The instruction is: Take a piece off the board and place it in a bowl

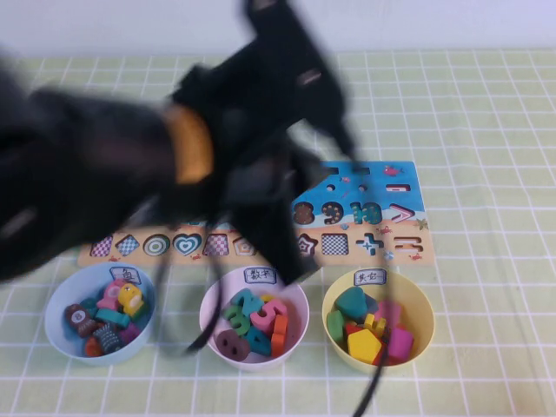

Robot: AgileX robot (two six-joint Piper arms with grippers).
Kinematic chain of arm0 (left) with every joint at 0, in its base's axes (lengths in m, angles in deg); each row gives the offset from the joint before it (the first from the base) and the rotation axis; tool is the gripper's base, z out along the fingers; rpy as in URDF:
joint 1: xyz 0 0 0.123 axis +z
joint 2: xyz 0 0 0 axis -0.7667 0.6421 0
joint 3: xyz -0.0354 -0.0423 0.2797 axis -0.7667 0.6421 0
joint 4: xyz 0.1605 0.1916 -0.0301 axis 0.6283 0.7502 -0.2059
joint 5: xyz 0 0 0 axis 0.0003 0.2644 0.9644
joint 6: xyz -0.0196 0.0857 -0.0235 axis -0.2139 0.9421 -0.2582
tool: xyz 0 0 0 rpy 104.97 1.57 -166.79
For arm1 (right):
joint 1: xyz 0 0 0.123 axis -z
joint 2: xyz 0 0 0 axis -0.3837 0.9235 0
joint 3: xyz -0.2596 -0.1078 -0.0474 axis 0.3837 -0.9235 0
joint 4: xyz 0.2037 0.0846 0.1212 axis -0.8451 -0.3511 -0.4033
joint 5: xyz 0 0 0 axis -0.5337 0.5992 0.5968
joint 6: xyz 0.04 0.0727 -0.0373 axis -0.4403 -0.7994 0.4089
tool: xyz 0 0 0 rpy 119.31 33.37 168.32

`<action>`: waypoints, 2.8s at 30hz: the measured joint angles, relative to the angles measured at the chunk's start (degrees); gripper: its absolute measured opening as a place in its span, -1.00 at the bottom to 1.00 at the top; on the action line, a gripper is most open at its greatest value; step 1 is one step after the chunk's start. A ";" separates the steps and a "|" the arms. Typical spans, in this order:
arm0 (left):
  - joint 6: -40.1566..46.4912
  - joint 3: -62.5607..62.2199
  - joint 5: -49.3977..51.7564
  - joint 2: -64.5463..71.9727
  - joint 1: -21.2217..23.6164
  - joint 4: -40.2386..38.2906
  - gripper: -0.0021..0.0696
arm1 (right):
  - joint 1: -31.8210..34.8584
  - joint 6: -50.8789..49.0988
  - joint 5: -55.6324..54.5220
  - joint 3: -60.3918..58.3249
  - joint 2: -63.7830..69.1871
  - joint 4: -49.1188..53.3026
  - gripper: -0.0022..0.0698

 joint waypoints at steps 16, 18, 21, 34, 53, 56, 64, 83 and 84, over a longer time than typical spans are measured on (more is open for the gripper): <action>-9.29 33.36 -7.61 -46.23 0.00 1.23 -0.95 | 0.00 0.00 0.00 0.00 0.00 0.00 -0.99; -9.46 34.22 -6.29 -49.98 0.00 1.23 -0.95 | 0.00 0.00 0.00 0.00 0.00 0.00 -0.99; -9.46 34.76 -4.40 -54.51 0.00 1.83 -0.95 | 0.00 0.00 0.00 0.00 0.00 0.00 -0.99; -10.17 39.20 -4.02 -58.96 0.11 5.95 -0.95 | 0.00 0.00 0.10 0.00 0.00 0.00 -0.99; -9.75 70.80 -34.66 -71.94 27.35 -0.51 -0.95 | 0.00 0.00 0.12 0.00 0.00 0.00 -0.99; -9.75 73.11 -34.14 -73.70 32.58 -1.50 -0.95 | 0.00 0.00 0.12 0.00 0.00 0.00 -0.99; -9.75 73.53 -22.11 -73.96 39.04 -2.90 -0.95 | 0.00 0.00 0.12 0.00 0.00 0.00 -0.99; -9.75 73.57 -16.98 -73.96 40.82 -4.63 -0.95 | 0.00 0.00 0.12 0.00 0.00 0.00 -0.99; -9.75 73.57 -16.98 -73.96 41.51 -4.63 -0.95 | 0.00 0.00 0.12 0.00 0.00 0.00 -0.99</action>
